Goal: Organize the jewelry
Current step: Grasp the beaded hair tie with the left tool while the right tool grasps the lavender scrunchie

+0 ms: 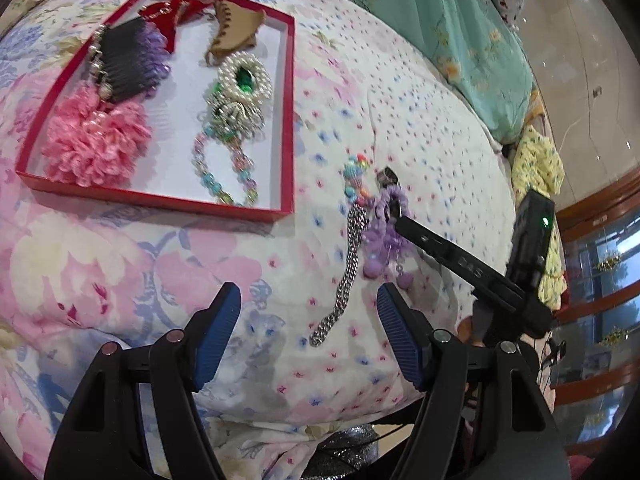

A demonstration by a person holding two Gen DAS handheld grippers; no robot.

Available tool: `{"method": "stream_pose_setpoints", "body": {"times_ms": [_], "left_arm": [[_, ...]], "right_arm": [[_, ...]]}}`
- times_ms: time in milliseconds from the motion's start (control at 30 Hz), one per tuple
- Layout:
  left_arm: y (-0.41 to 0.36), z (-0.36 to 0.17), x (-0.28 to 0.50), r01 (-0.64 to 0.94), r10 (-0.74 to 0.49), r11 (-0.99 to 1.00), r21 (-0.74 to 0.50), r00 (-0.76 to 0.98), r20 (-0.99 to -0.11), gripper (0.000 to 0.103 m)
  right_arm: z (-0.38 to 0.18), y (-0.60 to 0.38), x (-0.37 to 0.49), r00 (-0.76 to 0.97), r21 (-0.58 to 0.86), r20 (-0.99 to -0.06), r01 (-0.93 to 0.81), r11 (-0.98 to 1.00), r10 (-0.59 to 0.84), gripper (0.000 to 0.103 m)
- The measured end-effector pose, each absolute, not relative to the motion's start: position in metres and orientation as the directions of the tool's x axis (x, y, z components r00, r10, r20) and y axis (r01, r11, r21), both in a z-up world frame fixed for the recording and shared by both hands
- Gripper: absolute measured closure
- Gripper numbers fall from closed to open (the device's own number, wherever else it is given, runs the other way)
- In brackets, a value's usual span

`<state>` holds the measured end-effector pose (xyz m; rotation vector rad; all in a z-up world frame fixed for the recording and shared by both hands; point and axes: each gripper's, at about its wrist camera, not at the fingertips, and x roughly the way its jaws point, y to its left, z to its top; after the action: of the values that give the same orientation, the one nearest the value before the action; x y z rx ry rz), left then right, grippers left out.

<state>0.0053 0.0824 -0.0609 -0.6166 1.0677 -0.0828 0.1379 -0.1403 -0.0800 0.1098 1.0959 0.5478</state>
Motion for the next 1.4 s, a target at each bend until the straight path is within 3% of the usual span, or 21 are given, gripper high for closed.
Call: {"method": "stream_pose_setpoints", "body": {"times_ms": [133, 200, 233, 767, 900, 1200, 1267, 1300, 1400], "left_arm": [[0.073, -0.068, 0.008, -0.214, -0.357, 0.841, -0.497, 0.470, -0.807, 0.033], [0.069, -0.072, 0.010, -0.206, -0.364, 0.846, -0.493, 0.453, -0.814, 0.033], [0.068, -0.073, 0.011, -0.205, -0.363, 0.848, -0.490, 0.449, -0.816, 0.033], [0.020, -0.068, 0.088, -0.106, -0.287, 0.923, -0.369, 0.449, -0.846, 0.033], [0.015, -0.071, 0.119, -0.107, -0.241, 0.941, -0.321, 0.452, -0.859, 0.047], [-0.003, -0.096, 0.161, -0.084, -0.157, 0.974, -0.209, 0.408, -0.899, 0.048], [-0.008, -0.098, 0.164, -0.059, -0.156, 0.979, -0.196, 0.403, -0.902, 0.070], [-0.010, -0.103, 0.166, -0.051, -0.167, 0.978, -0.202, 0.384, -0.908, 0.092], [-0.011, -0.104, 0.165, -0.036, -0.163, 0.981, -0.192, 0.394, -0.905, 0.092]], "right_arm": [[-0.089, -0.134, 0.140, 0.333, 0.324, -0.825, -0.383, 0.865, 0.456, 0.069], [-0.090, -0.133, 0.139, 0.334, 0.314, -0.829, -0.386, 0.867, 0.449, 0.085], [-0.091, -0.135, 0.139, 0.330, 0.322, -0.828, -0.382, 0.866, 0.453, 0.086], [-0.046, -0.213, 0.127, 0.398, 0.459, -0.743, -0.284, 0.842, 0.538, 0.086], [-0.042, -0.219, 0.123, 0.406, 0.465, -0.734, -0.282, 0.839, 0.544, 0.086], [-0.037, -0.225, 0.125, 0.413, 0.487, -0.716, -0.282, 0.827, 0.563, 0.086], [-0.038, -0.227, 0.127, 0.410, 0.495, -0.715, -0.274, 0.824, 0.566, 0.086], [-0.039, -0.228, 0.127, 0.411, 0.496, -0.716, -0.271, 0.825, 0.565, 0.086], [-0.041, -0.230, 0.128, 0.406, 0.504, -0.716, -0.261, 0.823, 0.568, 0.086]]}}
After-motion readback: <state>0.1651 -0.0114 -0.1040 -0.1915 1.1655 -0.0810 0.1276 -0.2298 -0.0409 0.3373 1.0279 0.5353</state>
